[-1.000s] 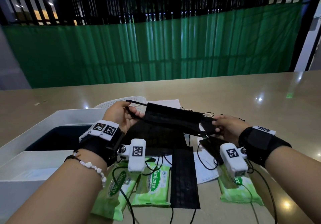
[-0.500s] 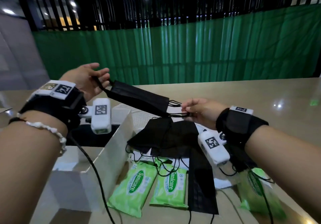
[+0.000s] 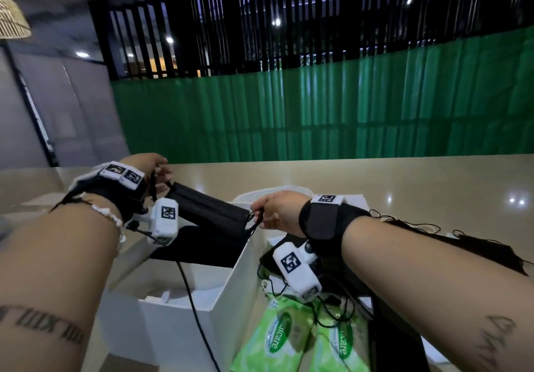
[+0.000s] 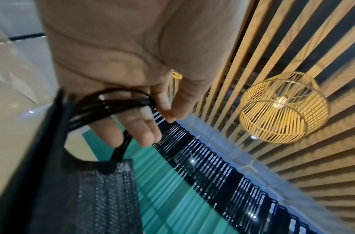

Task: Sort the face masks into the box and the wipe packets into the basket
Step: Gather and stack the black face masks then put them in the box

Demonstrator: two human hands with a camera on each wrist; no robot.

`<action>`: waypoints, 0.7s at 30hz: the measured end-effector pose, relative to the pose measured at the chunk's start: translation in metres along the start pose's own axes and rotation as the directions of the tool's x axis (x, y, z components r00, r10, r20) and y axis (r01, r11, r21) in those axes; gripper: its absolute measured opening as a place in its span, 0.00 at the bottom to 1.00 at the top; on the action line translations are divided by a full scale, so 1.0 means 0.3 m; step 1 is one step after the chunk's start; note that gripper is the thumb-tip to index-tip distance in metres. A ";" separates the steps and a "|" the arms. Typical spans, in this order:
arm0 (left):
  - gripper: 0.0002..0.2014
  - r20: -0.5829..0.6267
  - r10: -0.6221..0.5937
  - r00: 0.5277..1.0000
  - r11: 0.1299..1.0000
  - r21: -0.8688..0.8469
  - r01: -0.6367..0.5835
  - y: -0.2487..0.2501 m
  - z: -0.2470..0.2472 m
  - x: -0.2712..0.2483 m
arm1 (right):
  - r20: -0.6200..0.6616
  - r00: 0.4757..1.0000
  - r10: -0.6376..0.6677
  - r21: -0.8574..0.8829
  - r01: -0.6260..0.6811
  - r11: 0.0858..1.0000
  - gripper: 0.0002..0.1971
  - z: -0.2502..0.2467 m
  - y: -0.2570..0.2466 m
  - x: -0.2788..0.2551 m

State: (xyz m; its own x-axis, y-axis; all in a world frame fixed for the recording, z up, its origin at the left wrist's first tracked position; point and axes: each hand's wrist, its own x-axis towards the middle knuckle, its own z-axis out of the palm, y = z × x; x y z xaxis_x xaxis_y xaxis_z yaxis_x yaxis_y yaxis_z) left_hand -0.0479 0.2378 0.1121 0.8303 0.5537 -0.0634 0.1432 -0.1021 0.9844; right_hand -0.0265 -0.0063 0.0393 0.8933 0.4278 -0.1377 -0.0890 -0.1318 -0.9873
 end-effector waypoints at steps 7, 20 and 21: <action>0.11 0.010 -0.156 0.988 0.871 0.472 0.133 -0.142 0.032 0.038 | -0.067 0.989 -0.135 -0.404 0.097 0.909 0.16 -0.025 0.037 0.006; 0.06 0.161 0.020 0.987 0.914 0.398 -0.083 0.079 0.193 -0.090 | -0.278 0.960 -0.038 -0.347 -0.063 0.936 0.11 -0.426 0.159 -0.081; 0.06 0.212 0.031 0.977 0.915 0.387 -0.113 0.101 0.231 -0.119 | -0.290 0.957 -0.013 -0.321 -0.084 0.943 0.10 -0.461 0.170 -0.099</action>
State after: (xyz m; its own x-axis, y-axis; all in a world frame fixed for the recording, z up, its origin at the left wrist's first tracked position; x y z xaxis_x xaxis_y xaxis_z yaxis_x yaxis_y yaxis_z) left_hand -0.0358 0.1578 0.1329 0.9296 0.3625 -0.0666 0.2460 -0.4754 0.8447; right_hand 0.0034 -0.1495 0.0040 0.9838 0.1520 -0.0954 -0.0176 -0.4474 -0.8942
